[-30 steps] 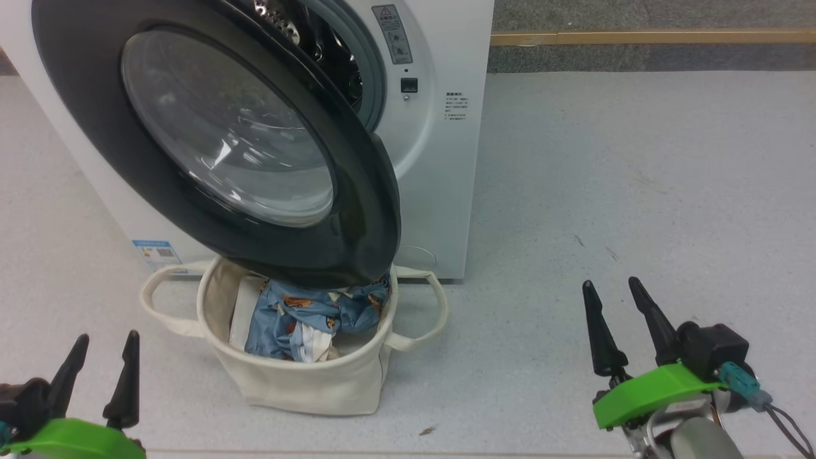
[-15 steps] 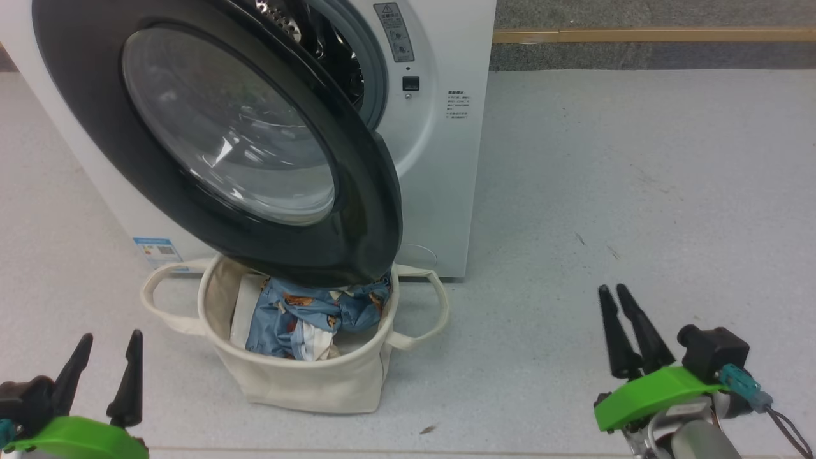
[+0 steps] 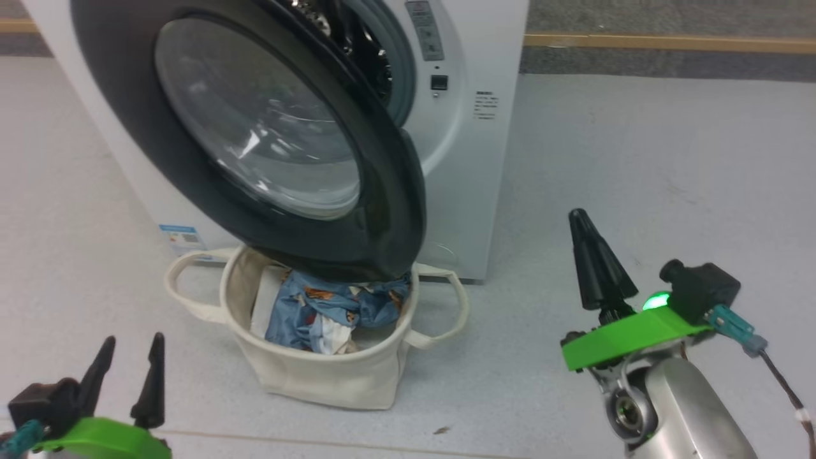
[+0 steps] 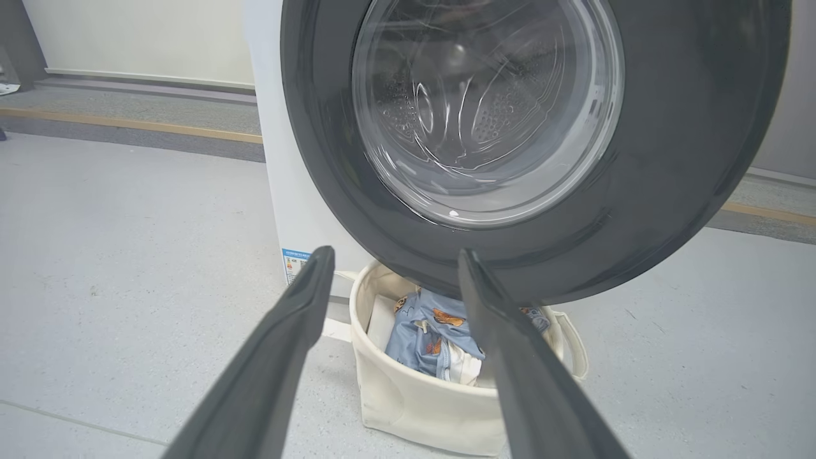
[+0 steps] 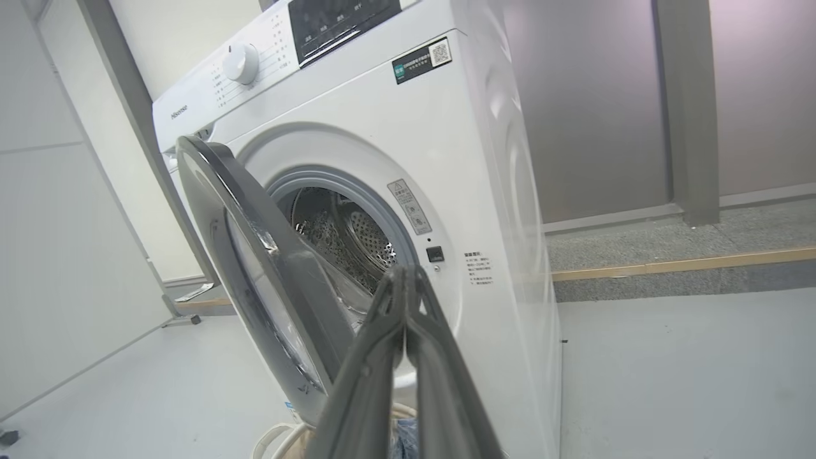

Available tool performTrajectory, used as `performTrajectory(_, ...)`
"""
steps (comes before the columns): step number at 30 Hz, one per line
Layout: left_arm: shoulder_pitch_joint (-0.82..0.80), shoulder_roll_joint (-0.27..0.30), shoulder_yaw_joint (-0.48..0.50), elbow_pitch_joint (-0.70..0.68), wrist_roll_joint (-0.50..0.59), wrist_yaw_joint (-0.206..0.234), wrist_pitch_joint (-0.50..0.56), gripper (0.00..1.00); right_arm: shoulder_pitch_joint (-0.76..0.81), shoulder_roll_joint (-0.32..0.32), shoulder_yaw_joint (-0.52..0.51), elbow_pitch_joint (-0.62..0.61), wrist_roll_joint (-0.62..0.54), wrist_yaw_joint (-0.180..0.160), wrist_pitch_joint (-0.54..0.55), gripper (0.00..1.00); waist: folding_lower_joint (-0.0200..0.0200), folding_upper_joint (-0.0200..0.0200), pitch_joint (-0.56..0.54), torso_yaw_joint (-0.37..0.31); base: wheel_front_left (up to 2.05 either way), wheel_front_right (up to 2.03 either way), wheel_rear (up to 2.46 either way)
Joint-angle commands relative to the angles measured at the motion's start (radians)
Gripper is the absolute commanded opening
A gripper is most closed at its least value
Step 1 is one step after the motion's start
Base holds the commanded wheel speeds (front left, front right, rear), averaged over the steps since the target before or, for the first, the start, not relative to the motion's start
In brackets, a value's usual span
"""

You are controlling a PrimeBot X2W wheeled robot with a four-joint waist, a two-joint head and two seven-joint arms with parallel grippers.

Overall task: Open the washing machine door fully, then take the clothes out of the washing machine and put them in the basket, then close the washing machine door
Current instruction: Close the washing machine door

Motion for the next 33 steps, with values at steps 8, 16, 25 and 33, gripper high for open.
performTrajectory(8,-0.11,-0.047,-0.028,0.005,0.059,-0.023,-0.012,1.0,-0.109,0.004,0.106,-0.014,0.0,0.001,0.004,0.0,0.0,0.0,-0.03,0.153,0.0,0.0,0.0)
performTrajectory(16,-0.183,-0.124,-0.128,0.045,0.102,-0.04,-0.001,1.0,-0.183,0.004,0.188,0.103,0.022,0.001,0.013,0.0,0.0,0.0,-0.028,0.299,0.0,0.0,0.0)
performTrajectory(25,-0.271,-0.182,-0.181,0.083,0.113,-0.063,-0.001,1.0,-0.332,0.004,0.264,0.345,0.159,0.001,-0.006,0.0,0.0,0.0,0.036,0.383,0.0,0.0,0.0)
performTrajectory(33,-0.321,-0.21,-0.175,0.108,0.089,-0.081,-0.007,1.0,-0.395,0.004,0.205,0.482,0.22,0.001,-0.012,0.0,0.0,0.0,0.088,0.4,0.0,0.0,0.0)
